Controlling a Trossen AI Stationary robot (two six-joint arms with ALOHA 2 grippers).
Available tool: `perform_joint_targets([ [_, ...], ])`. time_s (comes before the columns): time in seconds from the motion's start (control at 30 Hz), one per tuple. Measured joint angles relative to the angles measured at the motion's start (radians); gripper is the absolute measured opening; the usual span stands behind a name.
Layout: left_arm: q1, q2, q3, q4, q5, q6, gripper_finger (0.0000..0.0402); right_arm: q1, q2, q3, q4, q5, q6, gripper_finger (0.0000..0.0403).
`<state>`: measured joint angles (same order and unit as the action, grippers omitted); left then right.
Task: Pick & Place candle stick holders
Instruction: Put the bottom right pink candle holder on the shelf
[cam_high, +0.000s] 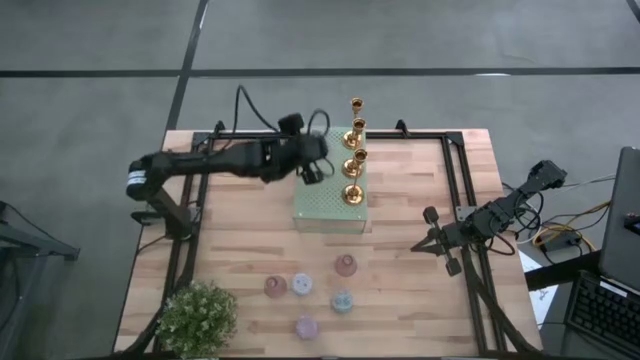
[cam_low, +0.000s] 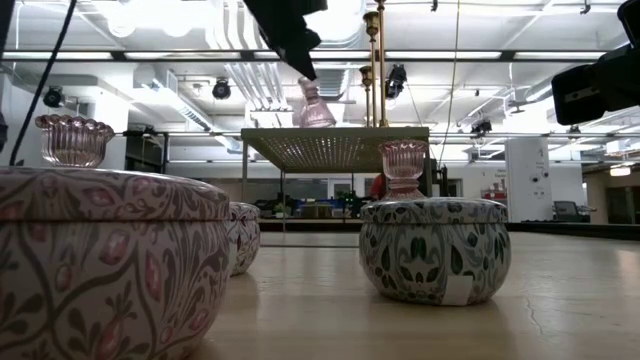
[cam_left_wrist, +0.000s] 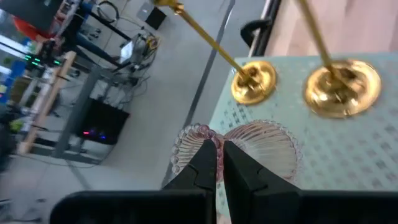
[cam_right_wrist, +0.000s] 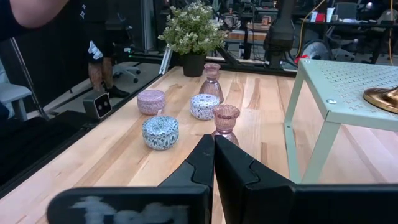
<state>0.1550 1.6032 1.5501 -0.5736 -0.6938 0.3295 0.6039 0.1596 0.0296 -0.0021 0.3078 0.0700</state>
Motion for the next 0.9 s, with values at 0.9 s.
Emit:
perform_joint_targets([
  [0.9, 0.156, 0.117, -0.002, 0.149, 0.123, 0.180, 0.0017, 0.000, 0.000, 0.000, 0.000, 0.000, 0.000, 0.0008],
])
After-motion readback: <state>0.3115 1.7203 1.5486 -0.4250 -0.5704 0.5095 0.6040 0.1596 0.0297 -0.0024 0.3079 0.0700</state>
